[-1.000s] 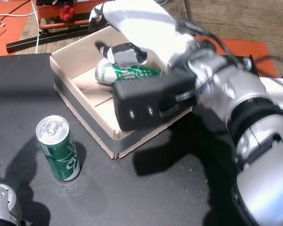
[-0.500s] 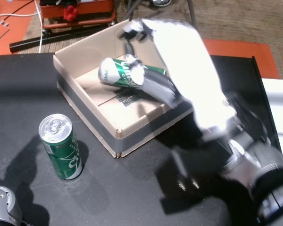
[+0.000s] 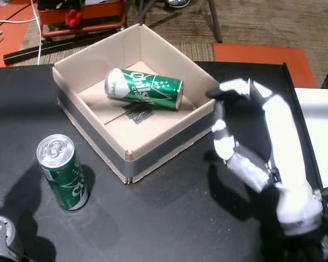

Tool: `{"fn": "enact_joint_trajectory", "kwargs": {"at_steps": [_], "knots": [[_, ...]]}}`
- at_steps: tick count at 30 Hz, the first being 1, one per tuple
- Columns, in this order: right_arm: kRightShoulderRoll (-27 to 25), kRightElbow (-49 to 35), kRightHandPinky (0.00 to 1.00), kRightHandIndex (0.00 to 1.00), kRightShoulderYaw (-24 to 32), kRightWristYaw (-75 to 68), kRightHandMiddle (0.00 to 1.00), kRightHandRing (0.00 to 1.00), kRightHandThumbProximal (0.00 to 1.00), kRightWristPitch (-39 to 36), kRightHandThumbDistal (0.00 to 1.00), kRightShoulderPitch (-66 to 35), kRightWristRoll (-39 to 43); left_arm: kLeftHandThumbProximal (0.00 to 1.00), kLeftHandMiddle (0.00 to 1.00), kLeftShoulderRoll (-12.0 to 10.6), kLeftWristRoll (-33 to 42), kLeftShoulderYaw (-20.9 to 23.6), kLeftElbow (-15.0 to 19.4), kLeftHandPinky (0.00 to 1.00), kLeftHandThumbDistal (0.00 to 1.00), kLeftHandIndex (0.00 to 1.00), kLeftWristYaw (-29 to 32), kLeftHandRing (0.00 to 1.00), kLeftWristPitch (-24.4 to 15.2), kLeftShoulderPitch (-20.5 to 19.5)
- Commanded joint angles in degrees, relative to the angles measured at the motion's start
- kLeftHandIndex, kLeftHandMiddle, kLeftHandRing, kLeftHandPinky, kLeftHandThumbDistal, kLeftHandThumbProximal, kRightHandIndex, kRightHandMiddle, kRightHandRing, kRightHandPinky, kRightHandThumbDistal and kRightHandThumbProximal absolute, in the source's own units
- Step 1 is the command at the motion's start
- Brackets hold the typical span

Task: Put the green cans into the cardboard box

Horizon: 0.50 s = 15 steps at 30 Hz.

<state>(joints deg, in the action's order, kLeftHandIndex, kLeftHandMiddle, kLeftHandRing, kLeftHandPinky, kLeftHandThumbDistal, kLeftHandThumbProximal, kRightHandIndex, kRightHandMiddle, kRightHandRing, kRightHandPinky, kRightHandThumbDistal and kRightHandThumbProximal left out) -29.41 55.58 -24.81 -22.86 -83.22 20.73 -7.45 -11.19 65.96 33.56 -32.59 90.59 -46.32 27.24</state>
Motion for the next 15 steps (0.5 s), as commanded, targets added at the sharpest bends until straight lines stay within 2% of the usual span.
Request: {"fn": "enact_joint_trajectory", "kwargs": {"at_steps": [1,3,5,6,8,10,11,13,15], "knots": [[-2.8,-4.2,0.6,0.5,-3.6,4.2,0.54,0.58,0.0,-4.3,0.5,-1.7,7.2,0.69,0.91,-2.6,-0.8,0.4,-0.7,0.91,0.99,0.9,0.2,0.89,1.6,-2.9],[-5.2,-8.0,0.61,0.48,-8.1,5.9,0.53,0.57,0.0,-7.4,0.55,-3.1,13.7,0.66,0.91,-2.1,-1.9,0.3,-1.2,0.9,0.99,0.89,-0.2,0.9,1.6,-3.1],[-6.9,-11.4,0.61,0.47,-11.5,7.5,0.52,0.56,0.0,-9.1,0.53,-4.2,19.0,0.62,0.92,-1.7,-3.0,0.3,-1.8,0.89,0.99,0.89,-0.8,0.9,1.3,-3.1],[-7.5,-13.0,0.6,0.46,-12.4,8.5,0.52,0.56,0.0,-9.3,0.55,-4.9,21.2,0.6,0.92,-1.3,-3.6,0.3,-2.4,0.89,0.99,0.9,-0.9,0.9,1.2,-2.9],[-7.9,-14.9,0.58,0.43,-13.2,10.9,0.49,0.54,0.0,-9.3,0.52,-6.2,25.0,0.57,0.92,-0.2,-4.3,0.7,-5.1,0.91,1.0,0.92,0.4,0.92,1.4,-1.7],[-7.6,-14.8,0.58,0.44,-13.2,13.4,0.5,0.55,0.0,-9.3,0.49,-6.9,27.6,0.5,0.9,0.7,-4.9,0.9,-7.9,0.91,0.93,0.92,1.6,0.92,0.8,-0.2],[-7.5,-14.3,0.58,0.44,-13.1,14.8,0.5,0.55,0.0,-9.3,0.5,-6.9,28.7,0.47,0.89,0.8,-5.5,0.8,-8.8,0.91,0.93,0.9,1.6,0.91,0.2,0.3],[-6.9,-13.8,0.57,0.44,-12.6,17.3,0.5,0.55,0.0,-8.9,0.5,-7.3,31.2,0.49,0.88,0.8,-8.6,-0.1,-9.1,0.91,1.0,0.89,-0.7,0.91,-2.6,0.2],[-6.1,-13.1,0.6,0.45,-12.6,20.0,0.52,0.56,0.0,-8.9,0.48,-7.4,34.2,0.43,0.87,0.8,-11.8,-1.0,-9.1,0.9,0.89,0.87,-3.2,0.9,-5.2,0.0]]}}
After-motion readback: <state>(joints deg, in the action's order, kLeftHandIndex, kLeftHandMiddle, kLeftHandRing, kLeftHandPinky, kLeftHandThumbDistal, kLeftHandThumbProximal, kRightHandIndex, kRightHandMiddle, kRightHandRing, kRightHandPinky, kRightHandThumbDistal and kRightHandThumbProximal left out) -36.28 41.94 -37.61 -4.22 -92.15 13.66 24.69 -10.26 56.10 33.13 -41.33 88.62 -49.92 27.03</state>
